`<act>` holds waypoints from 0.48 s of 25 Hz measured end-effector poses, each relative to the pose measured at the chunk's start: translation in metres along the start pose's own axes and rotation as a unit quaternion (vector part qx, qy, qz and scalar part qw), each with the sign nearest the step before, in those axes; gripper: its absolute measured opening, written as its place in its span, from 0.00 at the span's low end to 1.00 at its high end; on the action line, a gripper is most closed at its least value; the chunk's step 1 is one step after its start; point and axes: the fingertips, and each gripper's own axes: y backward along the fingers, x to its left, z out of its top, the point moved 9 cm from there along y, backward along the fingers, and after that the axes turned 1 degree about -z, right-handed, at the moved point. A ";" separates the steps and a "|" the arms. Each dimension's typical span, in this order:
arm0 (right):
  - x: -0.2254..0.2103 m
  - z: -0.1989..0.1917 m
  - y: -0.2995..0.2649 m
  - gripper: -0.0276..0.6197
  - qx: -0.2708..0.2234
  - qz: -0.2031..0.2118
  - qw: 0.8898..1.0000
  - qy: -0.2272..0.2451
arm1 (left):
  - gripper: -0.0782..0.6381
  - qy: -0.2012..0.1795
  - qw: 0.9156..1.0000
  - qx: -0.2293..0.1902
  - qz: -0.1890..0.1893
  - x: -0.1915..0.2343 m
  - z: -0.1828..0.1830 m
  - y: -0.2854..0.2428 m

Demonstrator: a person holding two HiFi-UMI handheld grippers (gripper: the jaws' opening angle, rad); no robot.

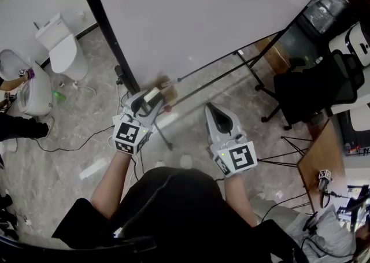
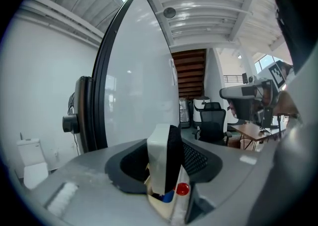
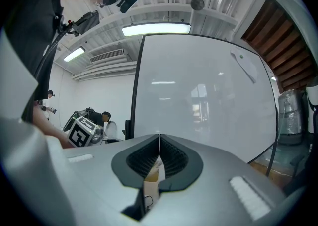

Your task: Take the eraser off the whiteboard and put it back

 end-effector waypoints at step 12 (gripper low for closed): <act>-0.006 -0.004 0.003 0.06 0.003 -0.014 1.000 -0.007 | 0.39 -0.064 0.997 0.046 -0.010 -0.008 -0.011 -0.019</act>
